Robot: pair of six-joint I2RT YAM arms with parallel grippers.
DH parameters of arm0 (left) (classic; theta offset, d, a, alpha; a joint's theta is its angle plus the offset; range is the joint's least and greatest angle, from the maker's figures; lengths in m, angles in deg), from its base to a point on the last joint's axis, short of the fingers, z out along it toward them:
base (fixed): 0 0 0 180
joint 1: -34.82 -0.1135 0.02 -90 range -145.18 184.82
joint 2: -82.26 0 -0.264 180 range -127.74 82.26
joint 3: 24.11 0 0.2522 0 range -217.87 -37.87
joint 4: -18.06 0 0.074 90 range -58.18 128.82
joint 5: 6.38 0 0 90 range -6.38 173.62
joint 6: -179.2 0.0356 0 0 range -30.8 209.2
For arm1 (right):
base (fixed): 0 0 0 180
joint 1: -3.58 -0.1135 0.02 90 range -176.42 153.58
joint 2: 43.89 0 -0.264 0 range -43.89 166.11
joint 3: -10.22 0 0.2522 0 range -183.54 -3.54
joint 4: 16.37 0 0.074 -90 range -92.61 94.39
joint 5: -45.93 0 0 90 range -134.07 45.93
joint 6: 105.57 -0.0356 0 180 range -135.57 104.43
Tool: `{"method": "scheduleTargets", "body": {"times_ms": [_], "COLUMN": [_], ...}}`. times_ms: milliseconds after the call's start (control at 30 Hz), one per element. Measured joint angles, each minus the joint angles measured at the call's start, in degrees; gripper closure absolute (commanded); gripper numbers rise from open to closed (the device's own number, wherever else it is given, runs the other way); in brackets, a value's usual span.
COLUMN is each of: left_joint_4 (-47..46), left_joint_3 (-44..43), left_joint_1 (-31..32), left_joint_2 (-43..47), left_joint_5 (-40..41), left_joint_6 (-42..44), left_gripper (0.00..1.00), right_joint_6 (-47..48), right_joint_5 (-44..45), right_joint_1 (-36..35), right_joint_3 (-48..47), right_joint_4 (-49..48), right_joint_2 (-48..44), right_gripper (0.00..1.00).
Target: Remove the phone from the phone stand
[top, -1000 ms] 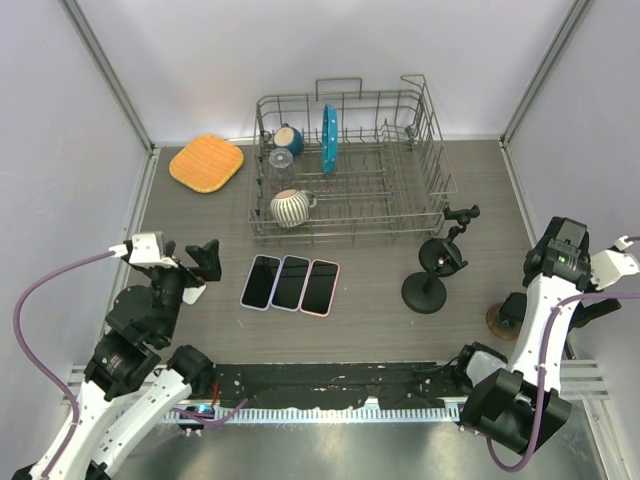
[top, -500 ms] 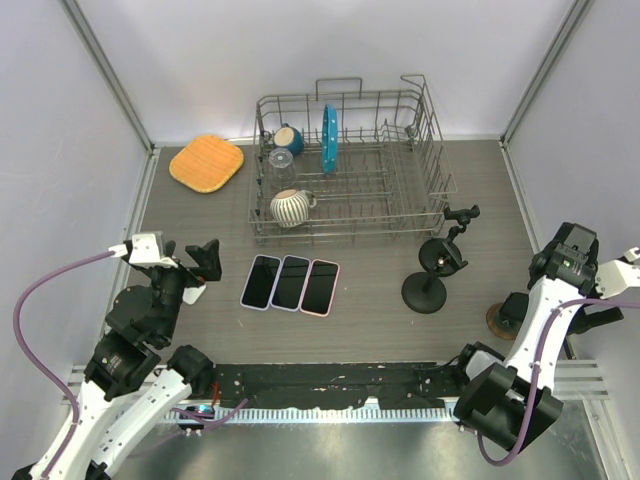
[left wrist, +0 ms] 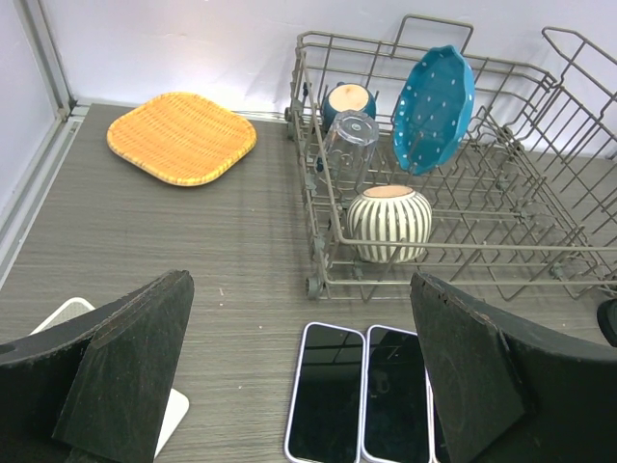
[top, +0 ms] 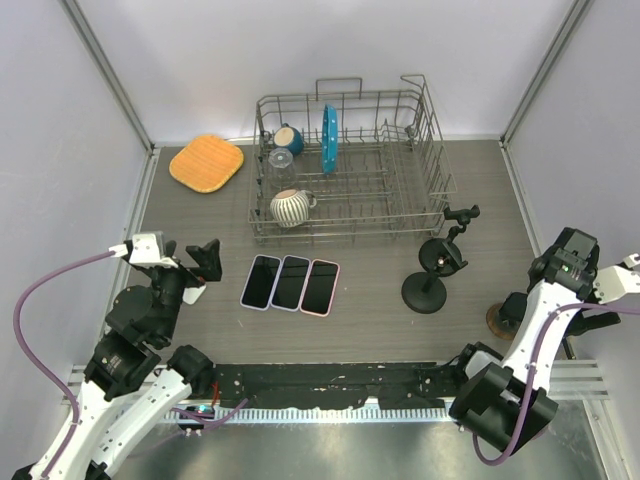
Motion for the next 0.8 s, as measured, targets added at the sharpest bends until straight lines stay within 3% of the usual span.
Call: {"method": "scheduleTargets", "body": {"times_ms": [433,633,800], "left_joint_4": [0.00,0.00,0.00], "left_joint_3": [0.00,0.00,0.00], "left_joint_1": [0.00,0.00,0.00], "left_joint_2": [0.09,0.09,0.09], "left_joint_5": [-0.42,-0.63,-0.68], "left_joint_6": [-0.04,-0.04,-0.04], "left_gripper": [0.00,0.00,0.00], "right_joint_6": [0.00,-0.35,-2.01], "right_joint_5": [-3.06,-4.70,-4.22], "right_joint_1": [0.48,0.57,0.57], "right_joint_3": [1.05,0.22,0.48], "right_joint_4": [-0.96,-0.17,0.35], "right_joint_2": [-3.96,-4.11,-3.52], "right_gripper": [0.23,0.13,0.11]}}
